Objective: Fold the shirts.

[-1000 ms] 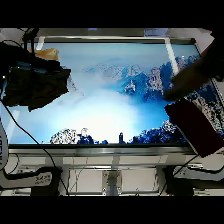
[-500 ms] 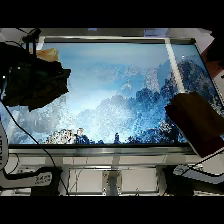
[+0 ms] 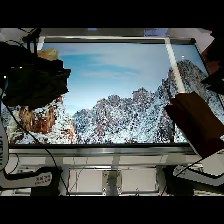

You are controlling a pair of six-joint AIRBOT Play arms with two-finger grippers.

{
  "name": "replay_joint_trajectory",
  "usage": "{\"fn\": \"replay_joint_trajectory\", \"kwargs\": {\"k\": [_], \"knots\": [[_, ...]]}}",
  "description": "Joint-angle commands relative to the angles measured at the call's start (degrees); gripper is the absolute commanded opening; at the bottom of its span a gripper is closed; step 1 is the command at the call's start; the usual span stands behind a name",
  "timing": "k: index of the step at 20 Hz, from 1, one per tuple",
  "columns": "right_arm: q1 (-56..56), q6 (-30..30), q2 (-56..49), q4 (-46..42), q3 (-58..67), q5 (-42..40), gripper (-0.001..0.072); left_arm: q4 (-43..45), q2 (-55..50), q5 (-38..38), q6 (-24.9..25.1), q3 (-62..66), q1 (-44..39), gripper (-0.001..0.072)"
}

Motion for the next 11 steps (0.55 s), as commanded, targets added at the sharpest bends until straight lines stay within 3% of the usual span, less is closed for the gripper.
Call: {"fn": "replay_joint_trajectory", "kwargs": {"k": [1,2,3,5,11], "knots": [[8.90,-6.08,0.02,-1.20,0.02,-9.79,0.0428,-0.33,0.00,-0.28,-0.46,0.07,-1.38,0.0013],[10.91,-6.01,0.02,-6.60,0.02,-10.21,0.0366,-0.35,0.00,-0.28,-0.44,0.07,-1.64,0.0013],[12.37,-6.23,0.02,-11.89,0.02,-9.68,0.0256,-0.37,0.00,-0.26,-0.42,0.07,-1.81,0.0013],[13.92,-6.21,0.02,-18.14,0.02,-8.48,0.0258,-0.37,0.02,-0.20,-0.44,0.07,-1.79,0.0013],[13.99,-6.19,0.02,-18.73,0.02,-8.52,0.0258,-0.31,0.02,2.21,-0.37,0.07,-1.79,0.0012]]}}
